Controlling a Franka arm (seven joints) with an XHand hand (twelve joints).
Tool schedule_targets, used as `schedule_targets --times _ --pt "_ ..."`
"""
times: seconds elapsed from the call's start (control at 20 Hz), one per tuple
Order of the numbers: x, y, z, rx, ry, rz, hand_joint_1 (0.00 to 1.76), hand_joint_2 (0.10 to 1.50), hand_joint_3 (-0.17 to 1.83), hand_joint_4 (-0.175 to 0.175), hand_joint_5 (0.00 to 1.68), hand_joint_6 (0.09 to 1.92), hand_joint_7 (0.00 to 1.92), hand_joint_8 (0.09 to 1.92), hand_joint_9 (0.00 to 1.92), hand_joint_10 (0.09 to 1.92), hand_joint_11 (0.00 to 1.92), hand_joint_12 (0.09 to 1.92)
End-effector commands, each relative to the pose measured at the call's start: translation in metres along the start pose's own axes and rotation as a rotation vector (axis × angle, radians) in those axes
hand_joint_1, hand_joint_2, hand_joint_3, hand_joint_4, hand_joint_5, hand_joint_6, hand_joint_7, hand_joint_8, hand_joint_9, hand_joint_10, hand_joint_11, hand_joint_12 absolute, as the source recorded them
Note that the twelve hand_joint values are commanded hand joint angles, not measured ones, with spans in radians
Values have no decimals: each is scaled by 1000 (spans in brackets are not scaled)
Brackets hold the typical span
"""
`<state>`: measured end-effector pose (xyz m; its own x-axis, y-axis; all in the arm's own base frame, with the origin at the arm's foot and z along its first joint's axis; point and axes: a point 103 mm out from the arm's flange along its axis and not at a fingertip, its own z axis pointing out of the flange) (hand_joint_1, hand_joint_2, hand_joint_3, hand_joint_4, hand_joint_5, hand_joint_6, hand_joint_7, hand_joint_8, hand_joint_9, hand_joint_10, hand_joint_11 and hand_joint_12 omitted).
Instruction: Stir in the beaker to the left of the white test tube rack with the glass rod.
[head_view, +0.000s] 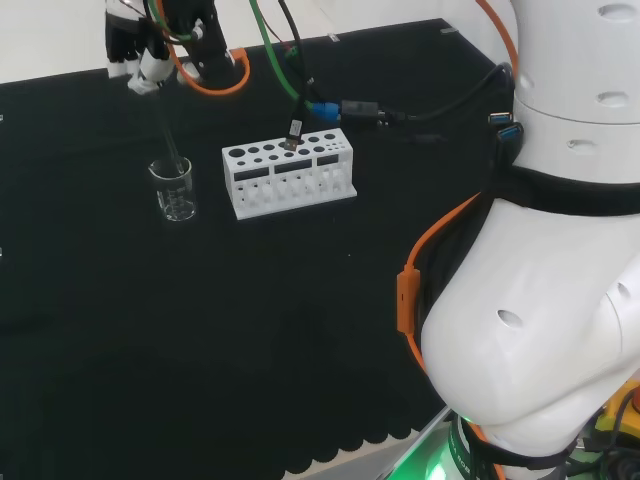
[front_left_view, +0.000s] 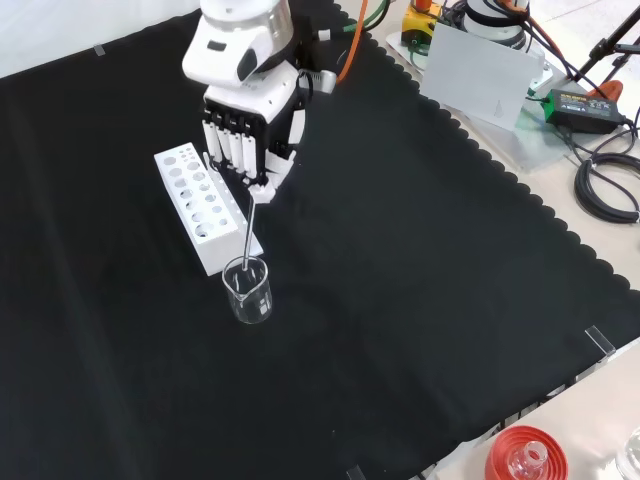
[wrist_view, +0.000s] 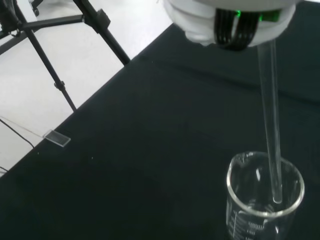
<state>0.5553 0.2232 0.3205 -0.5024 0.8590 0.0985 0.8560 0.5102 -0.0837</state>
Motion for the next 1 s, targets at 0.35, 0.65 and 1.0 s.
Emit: schedule_targets --times 0.35,0.65,1.0 --pt "-4 14 46 55 31 18 1560 773 339 -175 1198 205 1279 582 1412 601 1250 779" --pt "5 28 58 74 32 5 1559 774 336 -175 1198 203 1279 581 1413 598 1250 779" --pt "8 43 56 93 -3 4 1559 774 336 -175 1200 200 1278 582 1414 597 1252 777"
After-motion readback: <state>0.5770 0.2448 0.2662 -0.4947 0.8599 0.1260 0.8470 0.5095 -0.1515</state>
